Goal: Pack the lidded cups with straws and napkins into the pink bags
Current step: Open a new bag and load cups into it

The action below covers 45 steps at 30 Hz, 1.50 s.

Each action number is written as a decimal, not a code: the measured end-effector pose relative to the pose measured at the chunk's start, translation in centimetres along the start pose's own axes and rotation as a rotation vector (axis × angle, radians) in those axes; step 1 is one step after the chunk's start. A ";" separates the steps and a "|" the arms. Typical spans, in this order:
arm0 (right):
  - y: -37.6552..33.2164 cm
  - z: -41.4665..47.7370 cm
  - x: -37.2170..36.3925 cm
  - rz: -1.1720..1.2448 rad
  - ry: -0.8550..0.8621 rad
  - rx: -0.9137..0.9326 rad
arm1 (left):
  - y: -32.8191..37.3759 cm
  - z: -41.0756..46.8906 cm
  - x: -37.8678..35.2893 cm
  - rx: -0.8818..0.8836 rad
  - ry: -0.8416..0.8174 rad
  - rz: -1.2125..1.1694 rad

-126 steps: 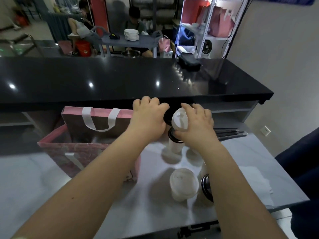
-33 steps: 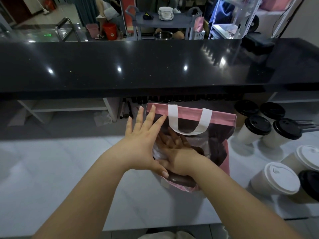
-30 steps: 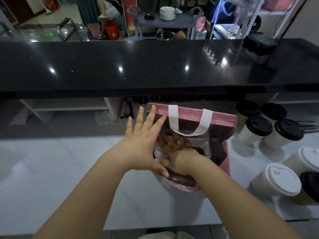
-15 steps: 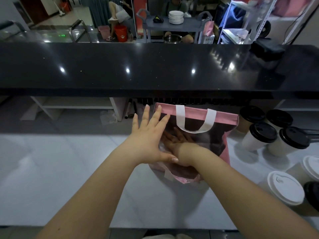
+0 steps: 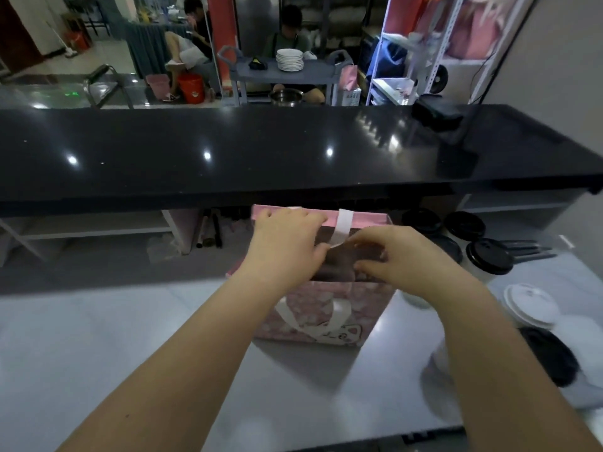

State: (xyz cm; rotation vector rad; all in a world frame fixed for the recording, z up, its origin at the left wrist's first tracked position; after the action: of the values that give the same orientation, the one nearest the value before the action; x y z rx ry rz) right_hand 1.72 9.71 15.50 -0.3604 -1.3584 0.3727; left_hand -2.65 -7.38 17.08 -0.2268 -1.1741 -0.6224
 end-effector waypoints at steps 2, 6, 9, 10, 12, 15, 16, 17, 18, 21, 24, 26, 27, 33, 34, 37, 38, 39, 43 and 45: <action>1.6 -1.5 1.3 -0.024 0.108 0.016 | 2.9 0.8 -0.7 -0.059 0.015 -0.070; 5.5 -5.2 4.1 -0.073 0.228 -0.078 | 9.1 2.0 -3.1 -0.190 -0.025 -0.156; 8.6 -7.9 6.1 -0.096 0.293 -0.175 | 13.5 2.8 -5.0 -0.271 -0.047 -0.170; 9.7 -8.8 6.6 -0.099 0.305 -0.215 | 14.8 3.0 -5.6 -0.291 -0.060 -0.171; 11.7 -10.6 6.7 -0.113 0.285 -0.303 | 17.2 2.9 -7.1 -0.325 -0.113 -0.169; 14.5 -13.4 5.5 -0.131 0.179 -0.434 | 19.8 2.2 -9.5 -0.373 -0.199 -0.165; 15.2 -14.1 4.9 -0.144 0.136 -0.465 | 20.3 1.9 -10.3 -0.378 -0.224 -0.172; 15.8 -14.6 4.2 -0.165 0.094 -0.485 | 20.7 1.5 -11.1 -0.380 -0.251 -0.177; 16.2 -14.9 3.5 -0.178 0.056 -0.496 | 20.9 1.2 -11.8 -0.379 -0.280 -0.175; 16.8 -15.2 1.0 -0.141 0.004 -0.502 | 20.7 0.3 -14.1 -0.344 -0.382 -0.148; 17.0 -14.8 -1.3 -0.142 0.029 -0.508 | 19.7 -0.2 -15.7 -0.290 -0.461 -0.146; 17.1 -14.4 -2.5 -0.133 0.031 -0.513 | 19.3 -0.4 -16.1 -0.300 -0.461 -0.127; 17.3 -14.2 -3.0 -0.136 0.010 -0.517 | 19.1 -0.3 -16.2 -0.305 -0.453 -0.125; 17.3 -13.7 -4.0 -0.296 -0.049 -0.448 | 18.6 0.6 -14.5 -0.312 -0.391 -0.156; 17.0 -13.5 -3.5 -0.288 -0.029 -0.441 | 18.6 0.8 -13.8 -0.317 -0.376 -0.163; 16.1 -12.6 -0.3 -0.221 0.082 -0.427 | 17.8 2.0 -10.5 -0.335 -0.278 -0.204; 15.6 -12.0 1.2 -0.195 0.123 -0.418 | 17.2 2.8 -9.0 -0.340 -0.223 -0.228; 15.0 -11.2 2.7 -0.170 0.164 -0.402 | 16.3 3.6 -7.5 -0.338 -0.163 -0.255; 10.9 -7.1 8.3 -0.114 0.332 -0.241 | 10.6 6.3 -3.1 -0.244 -0.104 -0.324; 8.4 -5.0 9.7 -0.092 0.374 -0.168 | 7.4 6.5 -2.6 -0.212 -0.179 -0.320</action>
State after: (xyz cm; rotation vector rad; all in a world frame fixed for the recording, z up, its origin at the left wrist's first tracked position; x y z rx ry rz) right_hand 7.85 21.42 19.28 -0.4793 -1.0362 0.1056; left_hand -4.23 2.56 18.36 -0.2808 -1.3293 -1.0269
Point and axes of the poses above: each hand's wrist, its own z-axis towards the middle knuckle, its own x-axis out of the back of the hand, y = z × x, the point moved 4 cm from there along z, towards the middle knuckle, and after that the axes turned 10 degrees about y, right-handed, at the moved point
